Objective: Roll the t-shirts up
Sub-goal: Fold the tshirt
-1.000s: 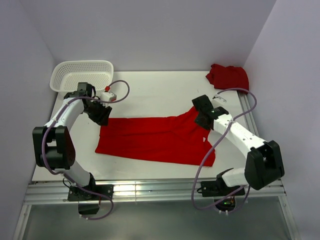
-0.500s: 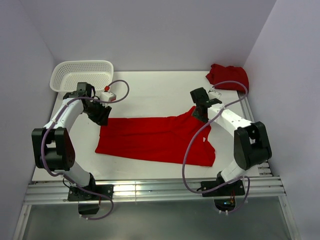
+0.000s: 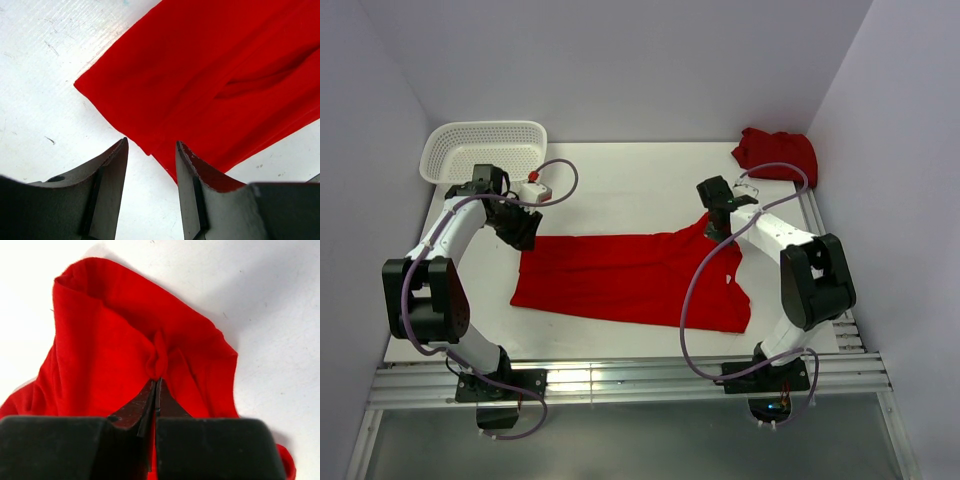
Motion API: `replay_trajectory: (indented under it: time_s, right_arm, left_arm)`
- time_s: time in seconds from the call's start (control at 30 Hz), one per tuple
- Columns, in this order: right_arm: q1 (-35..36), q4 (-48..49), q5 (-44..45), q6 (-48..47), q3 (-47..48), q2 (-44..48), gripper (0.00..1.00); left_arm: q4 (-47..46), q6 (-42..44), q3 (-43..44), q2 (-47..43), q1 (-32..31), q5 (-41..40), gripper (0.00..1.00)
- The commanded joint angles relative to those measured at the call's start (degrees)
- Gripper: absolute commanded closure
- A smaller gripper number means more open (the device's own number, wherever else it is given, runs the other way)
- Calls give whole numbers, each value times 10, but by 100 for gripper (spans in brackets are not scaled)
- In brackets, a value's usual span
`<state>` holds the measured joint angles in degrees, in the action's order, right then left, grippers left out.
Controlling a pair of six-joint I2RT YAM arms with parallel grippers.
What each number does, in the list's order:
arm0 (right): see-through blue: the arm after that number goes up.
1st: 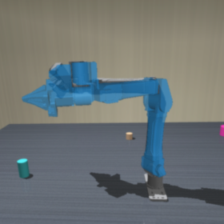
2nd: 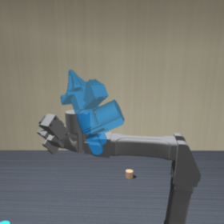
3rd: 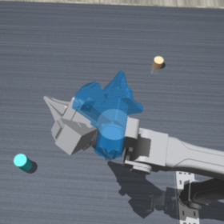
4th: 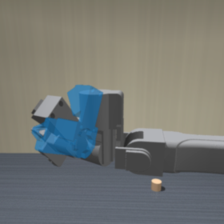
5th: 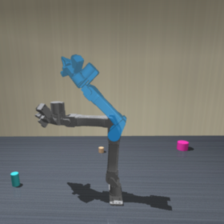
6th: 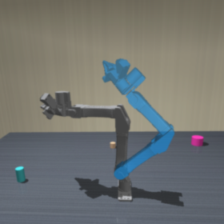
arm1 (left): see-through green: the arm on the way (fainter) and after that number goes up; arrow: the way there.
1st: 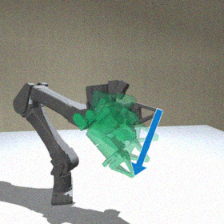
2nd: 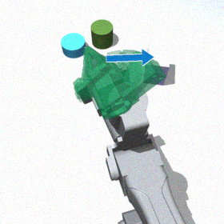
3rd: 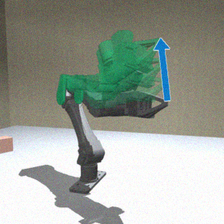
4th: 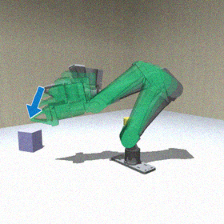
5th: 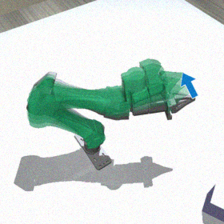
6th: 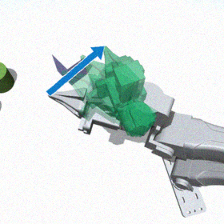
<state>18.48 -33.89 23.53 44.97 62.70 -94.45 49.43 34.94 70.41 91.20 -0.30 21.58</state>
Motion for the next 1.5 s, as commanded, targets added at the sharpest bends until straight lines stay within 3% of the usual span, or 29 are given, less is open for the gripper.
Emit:
replay_trajectory:
  time_s: [0.0,0.53,0.97,1.0,1.1,1.13,1.23,1.4,1.47]
  right_arm:
    - [-1,-20,16,-1,24,19,100]
    - [55,-134,27,70,-21,164,100]
    - [64,-148,46,100,-50,91,98]
    - [63,-148,45,100,-45,81,97]
    - [66,-151,51,105,-42,80,77]
    - [67,-154,58,107,-39,83,66]
    - [80,-167,73,114,-31,106,54]
    - [117,-198,87,133,-21,145,52]
    - [140,-201,82,141,-27,160,58]
  left_arm:
    - [5,9,3,-28,1,6,52]
    - [8,28,3,-13,1,26,53]
    - [14,35,3,-5,1,26,54]
    - [13,35,3,-3,1,23,54]
    - [11,34,2,-3,1,21,54]
    - [10,34,0,-5,1,19,54]
    - [10,32,0,-4,1,19,54]
    - [9,29,2,-4,1,14,54]
    - [8,28,3,-4,1,14,54]
